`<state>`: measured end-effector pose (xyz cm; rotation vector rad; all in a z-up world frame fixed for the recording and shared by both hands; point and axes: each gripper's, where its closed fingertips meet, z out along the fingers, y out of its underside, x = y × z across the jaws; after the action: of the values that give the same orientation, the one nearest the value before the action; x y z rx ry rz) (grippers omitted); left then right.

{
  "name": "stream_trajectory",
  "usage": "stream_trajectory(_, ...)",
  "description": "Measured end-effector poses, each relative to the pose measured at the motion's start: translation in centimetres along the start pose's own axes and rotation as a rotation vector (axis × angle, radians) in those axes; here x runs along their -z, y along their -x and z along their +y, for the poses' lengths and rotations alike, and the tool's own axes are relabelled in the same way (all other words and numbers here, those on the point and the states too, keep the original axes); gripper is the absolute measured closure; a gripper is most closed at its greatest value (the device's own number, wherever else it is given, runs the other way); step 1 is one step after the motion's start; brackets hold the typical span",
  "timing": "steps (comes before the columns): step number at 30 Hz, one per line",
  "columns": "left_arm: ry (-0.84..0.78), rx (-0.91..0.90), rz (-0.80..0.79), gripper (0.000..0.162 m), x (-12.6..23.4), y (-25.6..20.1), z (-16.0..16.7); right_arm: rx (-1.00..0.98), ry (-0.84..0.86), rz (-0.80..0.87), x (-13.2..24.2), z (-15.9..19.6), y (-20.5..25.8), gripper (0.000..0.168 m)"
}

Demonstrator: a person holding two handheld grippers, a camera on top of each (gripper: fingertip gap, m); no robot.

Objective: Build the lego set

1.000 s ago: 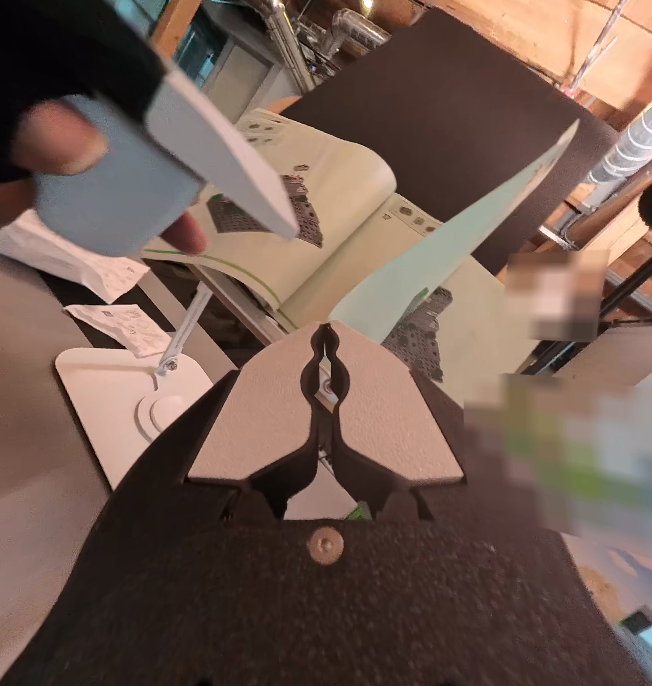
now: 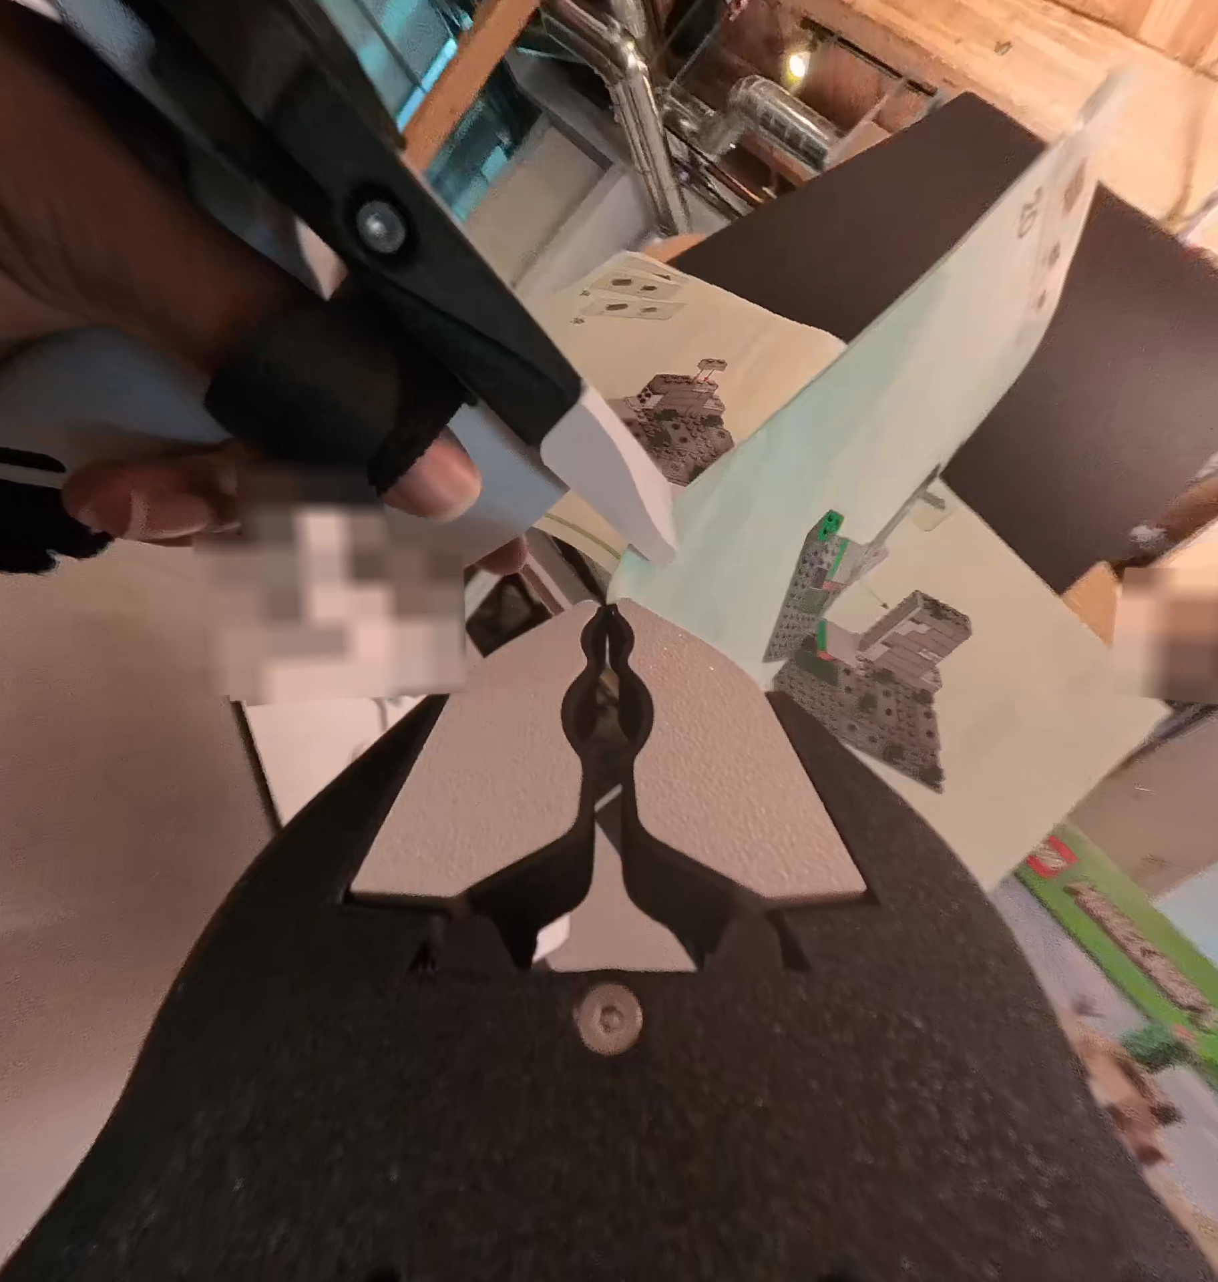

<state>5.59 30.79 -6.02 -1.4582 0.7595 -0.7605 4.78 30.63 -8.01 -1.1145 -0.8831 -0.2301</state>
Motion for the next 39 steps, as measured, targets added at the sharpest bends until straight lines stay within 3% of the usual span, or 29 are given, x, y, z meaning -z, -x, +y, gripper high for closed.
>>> stream_trajectory(1,-0.001,-0.001,-0.003,0.162,0.1,0.1,0.0,-0.038,-0.013,-0.031,0.1,0.0,0.0,0.168)
stream_trajectory(7,0.001,-0.001,0.004,0.162,0.3,0.5,0.2,-0.390,-0.116,-0.190,1.4,-1.3,-2.0,0.157)
stream_trajectory(12,0.007,-0.037,0.029,0.162,0.1,-0.2,0.6,-0.598,-0.093,-0.150,1.1,-2.2,-4.3,0.130)
stream_trajectory(16,0.008,-0.048,0.035,0.162,-0.2,-0.4,0.8,-0.619,-0.066,-0.120,-0.4,-2.7,-4.7,0.122)
stream_trajectory(19,0.003,-0.048,0.032,0.162,-0.2,-0.3,0.8,-0.613,-0.054,-0.119,-1.5,-2.7,-4.7,0.124)
stream_trajectory(27,-0.004,-0.011,0.045,0.162,-0.3,-0.1,1.0,-0.612,-0.053,-0.121,-2.2,-2.0,-4.2,0.151)
stream_trajectory(32,-0.013,-0.009,0.040,0.162,-0.2,0.0,0.8,-0.627,-0.069,-0.121,-2.1,-2.0,-4.3,0.157)
stream_trajectory(39,-0.100,0.063,0.089,0.155,1.0,0.0,-1.3,-0.787,-0.136,-0.184,-1.5,-2.2,-5.1,0.166)
